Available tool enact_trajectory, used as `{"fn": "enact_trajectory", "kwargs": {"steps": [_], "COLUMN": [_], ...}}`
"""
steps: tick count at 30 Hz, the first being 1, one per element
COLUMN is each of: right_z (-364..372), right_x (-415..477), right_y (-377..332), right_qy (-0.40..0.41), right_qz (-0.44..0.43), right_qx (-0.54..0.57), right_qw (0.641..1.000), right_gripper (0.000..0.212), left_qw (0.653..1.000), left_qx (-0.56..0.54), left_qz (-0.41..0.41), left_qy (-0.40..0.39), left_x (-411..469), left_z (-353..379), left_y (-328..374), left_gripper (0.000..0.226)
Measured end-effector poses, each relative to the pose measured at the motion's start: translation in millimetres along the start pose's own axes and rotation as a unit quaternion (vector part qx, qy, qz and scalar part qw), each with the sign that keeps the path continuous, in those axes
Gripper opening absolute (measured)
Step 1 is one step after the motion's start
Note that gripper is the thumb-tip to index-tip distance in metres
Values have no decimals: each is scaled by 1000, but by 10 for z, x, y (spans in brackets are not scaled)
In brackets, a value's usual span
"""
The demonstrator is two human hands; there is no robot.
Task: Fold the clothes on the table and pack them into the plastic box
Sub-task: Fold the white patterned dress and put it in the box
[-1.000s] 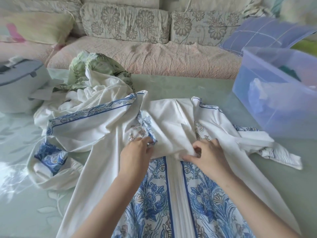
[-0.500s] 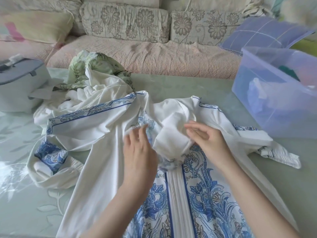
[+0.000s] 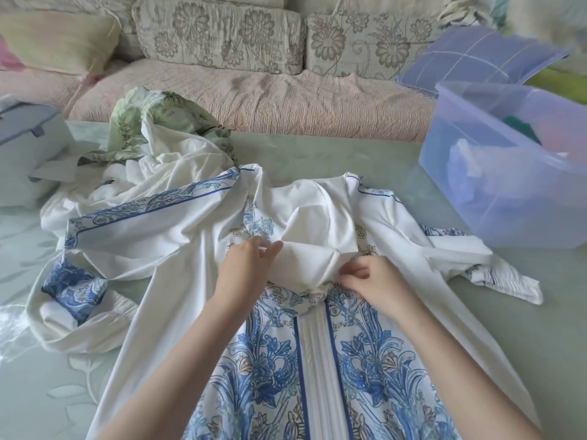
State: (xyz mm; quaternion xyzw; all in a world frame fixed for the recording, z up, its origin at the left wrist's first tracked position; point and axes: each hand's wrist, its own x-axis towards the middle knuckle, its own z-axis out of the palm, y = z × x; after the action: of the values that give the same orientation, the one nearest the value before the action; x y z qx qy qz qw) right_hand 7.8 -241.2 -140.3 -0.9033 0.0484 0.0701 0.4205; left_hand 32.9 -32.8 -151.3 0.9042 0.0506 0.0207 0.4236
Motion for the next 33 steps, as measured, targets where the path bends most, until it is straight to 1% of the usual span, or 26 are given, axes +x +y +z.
{"fn": "enact_trajectory", "kwargs": {"steps": [2, 3, 5, 7, 8, 9, 10, 11, 12, 13, 15, 16, 18, 20, 21, 22, 24, 25, 26, 27, 28, 29, 30, 31, 32, 33], "right_z": [82, 113, 152, 159, 166, 175, 184, 189, 193, 196, 205, 219, 236, 229, 201, 156, 26, -50, -115, -168, -201, -220, -220, -209, -202, -209], "right_x": [4, 19, 43, 60, 69, 80, 96, 110, 131, 147, 171, 176, 140, 108, 96, 94, 77, 56, 30, -7, -34, -53, -67, -77, -74, -55], "right_y": [-40, -52, -69, -67, -57, -50, -34, -37, -36, -56, -110, -143, -243, -322, -355, -371, -387, -387, -369, -347, -307, -260, -213, -161, -111, -73], "right_qy": [17, 30, 51, 63, 65, 67, 71, 79, 88, 95, 97, 82, 36, 26, 39, 63, 126, 157, 186, 206, 214, 195, 138, 63, 5, -9], "right_qz": [-11, -15, -10, -3, 2, 8, 14, 21, 25, 30, 51, 62, 81, 112, 123, 121, 64, 20, -25, -63, -78, -65, -28, 19, 56, 68], "right_qx": [-3, -9, -11, -2, 0, 3, 10, 18, 29, 52, 157, 224, 346, 444, 480, 503, 506, 488, 444, 371, 272, 166, 70, -10, -75, -128], "right_qw": [1000, 999, 999, 998, 998, 998, 997, 997, 995, 994, 981, 969, 934, 889, 867, 853, 851, 859, 876, 903, 935, 964, 988, 998, 996, 989], "right_gripper": [3, 4, 10, 14, 15, 15, 15, 15, 14, 16, 21, 22, 19, 21, 26, 29, 26, 23, 24, 26, 27, 26, 24, 21, 19, 16], "left_qw": [1000, 1000, 998, 998, 999, 998, 988, 967, 933, 891, 805, 777, 757, 754, 761, 777, 808, 817, 826, 844, 884, 935, 977, 996, 999, 999], "left_qx": [-14, 3, 69, 65, 19, -53, -148, -249, -349, -439, -567, -601, -625, -625, -618, -602, -565, -552, -534, -501, -427, -310, -169, -42, 27, 34], "left_qz": [-22, -23, 0, 14, 10, -1, -17, -35, -50, -63, -81, -84, -83, -85, -87, -91, -106, -119, -135, -144, -142, -126, -96, -60, -34, -23], "left_qy": [6, 9, -6, -18, -23, -25, -29, -41, -66, -99, -157, -167, -173, -184, -177, -160, -128, -120, -121, -125, -126, -115, -86, -47, -14, 0], "left_x": [34, 39, 24, 18, 16, 20, 13, -1, -35, -79, -173, -202, -223, -215, -202, -194, -177, -167, -165, -179, -190, -194, -188, -175, -156, -120], "left_z": [12, 19, 39, 74, 76, 60, 24, -21, -60, -92, -122, -112, -73, -56, -49, -63, -121, -154, -200, -245, -272, -284, -287, -284, -291, -309], "left_y": [10, 20, 39, 66, 93, 132, 189, 256, 323, 383, 450, 446, 413, 380, 352, 327, 276, 234, 200, 185, 153, 108, 53, 6, -24, -37], "left_gripper": [45, 46, 36, 24, 19, 16, 16, 17, 18, 18, 15, 14, 17, 19, 20, 21, 23, 23, 23, 24, 29, 35, 39, 40, 38, 35]}}
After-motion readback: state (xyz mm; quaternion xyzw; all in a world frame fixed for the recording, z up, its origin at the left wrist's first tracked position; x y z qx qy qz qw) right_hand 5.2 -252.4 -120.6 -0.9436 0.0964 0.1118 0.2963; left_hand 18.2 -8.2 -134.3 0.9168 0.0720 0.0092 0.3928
